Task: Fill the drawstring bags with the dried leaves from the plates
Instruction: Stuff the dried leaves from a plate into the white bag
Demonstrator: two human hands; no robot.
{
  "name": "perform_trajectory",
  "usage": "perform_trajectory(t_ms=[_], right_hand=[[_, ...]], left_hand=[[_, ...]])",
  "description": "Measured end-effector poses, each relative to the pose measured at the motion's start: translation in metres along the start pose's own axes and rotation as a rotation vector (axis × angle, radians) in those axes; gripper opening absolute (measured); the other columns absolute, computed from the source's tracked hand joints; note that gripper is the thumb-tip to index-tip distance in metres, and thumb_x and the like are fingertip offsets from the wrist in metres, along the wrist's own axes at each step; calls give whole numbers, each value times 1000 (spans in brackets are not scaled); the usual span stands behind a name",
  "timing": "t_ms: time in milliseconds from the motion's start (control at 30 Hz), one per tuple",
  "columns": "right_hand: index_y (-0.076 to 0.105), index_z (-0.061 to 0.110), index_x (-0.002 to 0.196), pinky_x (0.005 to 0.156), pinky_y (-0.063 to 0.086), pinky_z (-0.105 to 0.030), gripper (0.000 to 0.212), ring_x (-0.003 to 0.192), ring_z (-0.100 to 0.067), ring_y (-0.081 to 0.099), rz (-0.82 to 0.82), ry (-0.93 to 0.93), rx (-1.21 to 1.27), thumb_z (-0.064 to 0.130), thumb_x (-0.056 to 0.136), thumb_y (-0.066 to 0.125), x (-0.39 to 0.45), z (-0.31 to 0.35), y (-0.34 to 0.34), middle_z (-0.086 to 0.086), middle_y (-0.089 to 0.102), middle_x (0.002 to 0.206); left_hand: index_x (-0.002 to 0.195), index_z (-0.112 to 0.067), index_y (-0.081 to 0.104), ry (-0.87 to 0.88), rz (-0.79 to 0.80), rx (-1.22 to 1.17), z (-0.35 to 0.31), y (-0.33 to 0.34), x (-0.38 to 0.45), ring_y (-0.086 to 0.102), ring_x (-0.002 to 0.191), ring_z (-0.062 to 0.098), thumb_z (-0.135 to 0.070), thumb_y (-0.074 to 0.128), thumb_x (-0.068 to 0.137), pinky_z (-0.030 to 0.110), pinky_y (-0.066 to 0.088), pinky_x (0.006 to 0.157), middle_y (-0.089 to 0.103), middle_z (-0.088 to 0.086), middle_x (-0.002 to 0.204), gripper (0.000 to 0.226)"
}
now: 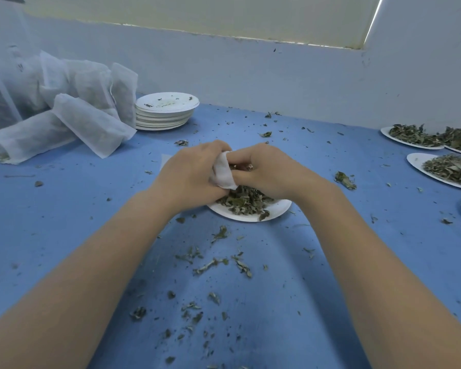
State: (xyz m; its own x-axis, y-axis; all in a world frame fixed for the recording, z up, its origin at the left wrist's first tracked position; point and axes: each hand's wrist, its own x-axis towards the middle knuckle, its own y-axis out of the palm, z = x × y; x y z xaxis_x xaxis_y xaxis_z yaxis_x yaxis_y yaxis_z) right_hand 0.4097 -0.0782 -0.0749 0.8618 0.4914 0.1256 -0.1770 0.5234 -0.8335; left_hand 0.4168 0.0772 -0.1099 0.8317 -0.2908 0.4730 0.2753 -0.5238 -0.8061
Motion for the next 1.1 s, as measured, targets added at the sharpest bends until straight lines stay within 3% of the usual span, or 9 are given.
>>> perform_trajectory(t_ms=[67,133,267,367,467,600,667,833,1100], right_hand=[[69,23,104,81,47,-26,18,90,-20,60,72,-3,50,21,91,56,-4,0,-7,-6,69,95],[69,31,107,91,47,-27,29,99,-14,63,67,-5,158,12,89,56,-8,0,-11,2,71,99],[75,30,91,74,48,-13,21,79,-4,67,-195,12,265,14,78,70,-6,-1,-7,18,71,73],[72,27,81,64,48,-8,19,71,-1,65,-347,35,301,9,74,71,2,1,6,15,69,67],[67,28,83,68,47,-10,20,71,1,62,-282,54,319,8,79,66,5,1,10,14,69,67],[69,29,83,70,44,-12,6,75,3,60,-269,35,421,24,80,71,-2,-9,-5,13,71,82],[70,34,88,65,40,-13,10,73,6,57,-283,89,214,33,78,72,-3,-15,-12,16,69,89],[63,35,116,63,34,-11,46,87,-3,50,-7,211,-166,48,72,72,0,-19,-2,15,57,98],[69,22,108,83,48,-31,34,97,-16,57,-37,170,-321,39,79,72,5,-20,8,2,66,103]], left_hand=[[118,-16,52,6,1,25,1,0,0,53,86,21,-26,71,72,29,37,67,48,-9,90,51],[117,-17,52,9,-7,50,2,0,-1,53,86,22,-27,71,72,29,35,65,48,-9,91,50],[109,-15,53,-7,-42,24,3,0,-1,50,80,20,-31,70,73,28,29,61,49,-10,85,43],[95,-14,48,-20,-48,30,2,1,-1,45,73,17,-35,70,74,26,23,54,46,-11,74,36],[87,-17,43,-10,-50,13,3,0,-2,43,68,16,-36,69,74,20,23,50,42,-15,67,35],[108,-14,53,-22,-54,62,9,-2,-2,52,83,22,-34,72,74,27,27,64,56,-4,88,44],[112,-13,54,-18,-69,86,11,-2,-2,54,88,25,-30,73,73,28,28,67,61,1,95,47],[116,-17,50,-71,-31,61,14,-2,-2,53,97,25,-26,72,71,34,40,79,59,1,108,51],[116,-18,49,-83,-45,56,14,-4,-3,53,91,24,-26,72,72,30,36,71,59,1,105,50]])
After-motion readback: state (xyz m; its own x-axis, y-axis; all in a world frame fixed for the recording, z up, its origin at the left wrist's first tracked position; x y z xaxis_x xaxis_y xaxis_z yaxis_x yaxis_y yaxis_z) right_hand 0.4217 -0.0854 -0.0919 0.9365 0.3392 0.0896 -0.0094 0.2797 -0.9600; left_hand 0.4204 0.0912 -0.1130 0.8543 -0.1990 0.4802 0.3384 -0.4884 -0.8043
